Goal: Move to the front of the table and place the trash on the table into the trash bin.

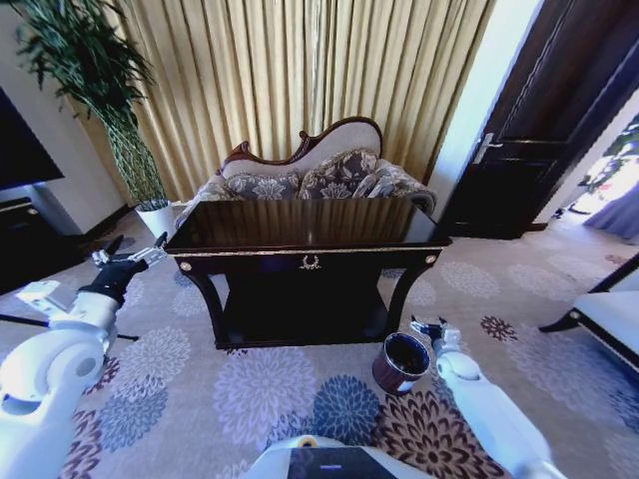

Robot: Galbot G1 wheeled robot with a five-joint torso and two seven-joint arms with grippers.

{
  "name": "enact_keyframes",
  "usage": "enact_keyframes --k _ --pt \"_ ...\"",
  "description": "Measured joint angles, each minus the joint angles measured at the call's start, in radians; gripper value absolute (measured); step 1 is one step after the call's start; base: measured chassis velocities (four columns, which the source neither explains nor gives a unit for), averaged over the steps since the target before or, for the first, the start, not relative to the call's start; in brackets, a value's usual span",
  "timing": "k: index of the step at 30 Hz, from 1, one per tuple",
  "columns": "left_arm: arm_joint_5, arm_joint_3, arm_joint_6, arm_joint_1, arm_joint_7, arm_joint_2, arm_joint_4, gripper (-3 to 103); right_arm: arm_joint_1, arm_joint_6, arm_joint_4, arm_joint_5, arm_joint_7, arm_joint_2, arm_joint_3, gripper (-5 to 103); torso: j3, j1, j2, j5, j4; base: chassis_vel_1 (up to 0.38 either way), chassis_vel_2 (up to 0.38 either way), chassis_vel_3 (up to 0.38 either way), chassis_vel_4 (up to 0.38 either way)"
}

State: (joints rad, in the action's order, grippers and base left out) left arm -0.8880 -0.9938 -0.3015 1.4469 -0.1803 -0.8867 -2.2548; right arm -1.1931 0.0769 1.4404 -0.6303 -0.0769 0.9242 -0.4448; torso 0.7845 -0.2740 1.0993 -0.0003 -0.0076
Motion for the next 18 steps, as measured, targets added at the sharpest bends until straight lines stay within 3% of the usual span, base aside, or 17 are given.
enact_keyframes --k 7,18 --pt "-0.002 -0.012 -0.006 0.0 -0.005 -0.021 -0.001 100 -0.125 0.082 0.457 -0.13 -0.019 -0.07 -0.171 100 0.0 0.0 0.0 -0.0002 0.0001 0.0 0.0 0.0 0.0" --pt "-0.003 -0.007 -0.01 0.002 -0.004 -0.024 -0.004 100 -0.157 0.151 0.729 -0.181 -0.101 -0.081 -0.221 100 0.0 0.0 0.0 -0.0001 0.0002 0.0 0.0 0.0 0.0"
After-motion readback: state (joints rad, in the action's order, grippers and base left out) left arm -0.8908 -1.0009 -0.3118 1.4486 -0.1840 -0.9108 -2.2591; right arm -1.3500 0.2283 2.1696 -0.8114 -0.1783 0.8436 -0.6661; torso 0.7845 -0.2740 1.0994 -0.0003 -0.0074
